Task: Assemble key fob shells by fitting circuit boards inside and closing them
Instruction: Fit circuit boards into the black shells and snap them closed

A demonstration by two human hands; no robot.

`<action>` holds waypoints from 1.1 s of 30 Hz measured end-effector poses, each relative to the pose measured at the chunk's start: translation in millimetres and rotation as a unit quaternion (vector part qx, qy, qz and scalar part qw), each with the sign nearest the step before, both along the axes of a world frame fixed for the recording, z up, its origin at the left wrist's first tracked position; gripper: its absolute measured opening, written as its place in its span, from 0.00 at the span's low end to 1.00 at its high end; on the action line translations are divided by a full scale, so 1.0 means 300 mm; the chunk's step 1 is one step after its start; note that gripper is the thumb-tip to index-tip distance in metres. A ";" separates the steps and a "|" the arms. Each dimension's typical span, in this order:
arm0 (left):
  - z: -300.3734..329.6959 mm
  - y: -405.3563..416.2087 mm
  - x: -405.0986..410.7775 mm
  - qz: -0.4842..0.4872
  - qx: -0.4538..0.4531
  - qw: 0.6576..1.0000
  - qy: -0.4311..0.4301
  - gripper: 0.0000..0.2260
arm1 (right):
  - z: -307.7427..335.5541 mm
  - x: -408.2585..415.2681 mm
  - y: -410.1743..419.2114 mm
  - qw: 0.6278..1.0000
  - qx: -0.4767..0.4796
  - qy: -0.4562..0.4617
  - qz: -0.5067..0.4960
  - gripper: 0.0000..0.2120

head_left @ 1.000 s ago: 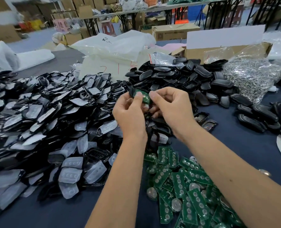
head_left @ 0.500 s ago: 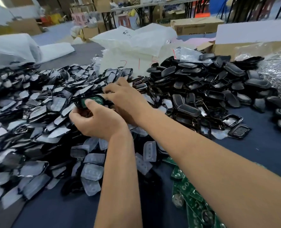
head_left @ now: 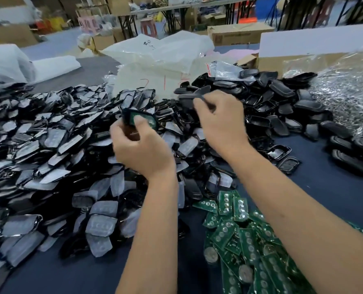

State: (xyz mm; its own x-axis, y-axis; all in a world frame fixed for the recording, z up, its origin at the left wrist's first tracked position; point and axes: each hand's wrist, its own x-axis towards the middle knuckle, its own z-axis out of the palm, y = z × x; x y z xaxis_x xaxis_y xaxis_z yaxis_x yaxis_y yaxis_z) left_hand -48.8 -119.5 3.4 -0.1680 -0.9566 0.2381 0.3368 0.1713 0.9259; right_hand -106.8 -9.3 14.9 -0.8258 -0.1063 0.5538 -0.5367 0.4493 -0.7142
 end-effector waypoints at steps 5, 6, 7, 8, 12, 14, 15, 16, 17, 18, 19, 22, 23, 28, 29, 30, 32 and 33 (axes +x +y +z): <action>-0.075 0.187 -0.015 -0.346 -0.120 0.911 -0.193 0.09 | -0.055 0.055 0.287 0.963 -0.199 -0.154 -0.100 0.20; -0.088 0.213 -0.011 -0.373 -0.173 0.881 -0.234 0.09 | -0.071 0.063 0.330 0.956 -0.215 -0.170 -0.109 0.20; -0.098 0.235 -0.007 -0.396 -0.218 0.852 -0.265 0.09 | -0.087 0.072 0.364 0.952 -0.218 -0.183 -0.109 0.20; -0.109 0.249 -0.007 -0.410 -0.256 0.827 -0.288 0.09 | -0.108 0.077 0.391 0.953 -0.212 -0.190 -0.101 0.21; -0.134 0.271 -0.004 -0.389 -0.360 0.778 -0.336 0.10 | -0.156 0.106 0.452 0.976 -0.130 -0.166 -0.058 0.17; -0.137 0.265 -0.009 -0.360 -0.378 0.801 -0.295 0.10 | -0.153 0.117 0.456 0.985 -0.080 -0.148 -0.032 0.14; -0.135 0.261 -0.013 -0.358 -0.371 0.818 -0.254 0.09 | -0.151 0.119 0.457 0.989 -0.055 -0.139 -0.018 0.14; -0.130 0.260 -0.014 -0.379 -0.347 0.830 -0.216 0.07 | -0.153 0.119 0.458 0.990 -0.039 -0.132 -0.004 0.13; -0.125 0.261 -0.014 -0.416 -0.317 0.831 -0.191 0.06 | -0.155 0.118 0.459 0.991 -0.031 -0.128 0.010 0.12; -0.121 0.263 -0.013 -0.459 -0.290 0.820 -0.179 0.05 | -0.158 0.116 0.459 0.992 -0.025 -0.124 0.021 0.12; -0.121 0.267 -0.013 -0.495 -0.269 0.808 -0.172 0.05 | -0.162 0.116 0.459 0.992 -0.021 -0.123 0.027 0.12; -0.116 0.273 -0.013 -0.535 -0.214 0.802 -0.160 0.04 | -0.171 0.118 0.453 0.985 -0.061 -0.157 0.042 0.12; -0.114 0.273 -0.012 -0.540 -0.189 0.806 -0.154 0.03 | -0.173 0.120 0.450 0.978 -0.101 -0.177 0.053 0.12; -0.102 0.289 0.006 -0.591 0.019 0.799 -0.108 0.03 | -0.160 0.133 0.435 0.917 -0.304 -0.235 0.111 0.11; -0.101 0.294 0.009 -0.600 0.034 0.793 -0.104 0.02 | -0.155 0.136 0.433 0.903 -0.332 -0.244 0.122 0.12; -0.100 0.297 0.011 -0.608 0.043 0.787 -0.102 0.02 | -0.151 0.139 0.432 0.887 -0.362 -0.255 0.130 0.11; -0.097 0.300 0.015 -0.617 0.053 0.779 -0.102 0.01 | -0.148 0.143 0.433 0.860 -0.411 -0.273 0.130 0.07; -0.096 0.300 0.016 -0.617 0.052 0.778 -0.107 0.02 | -0.150 0.143 0.434 0.851 -0.427 -0.278 0.125 0.06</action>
State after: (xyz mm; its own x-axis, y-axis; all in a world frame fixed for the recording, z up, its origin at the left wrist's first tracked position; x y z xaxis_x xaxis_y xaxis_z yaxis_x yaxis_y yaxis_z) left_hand -44.1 -29.6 -25.5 -0.9989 -0.0466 0.0109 0.0217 -0.2401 0.9705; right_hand -64.0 121.0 -30.1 -0.9963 -0.0708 0.0482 -0.0121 -0.4405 -0.8977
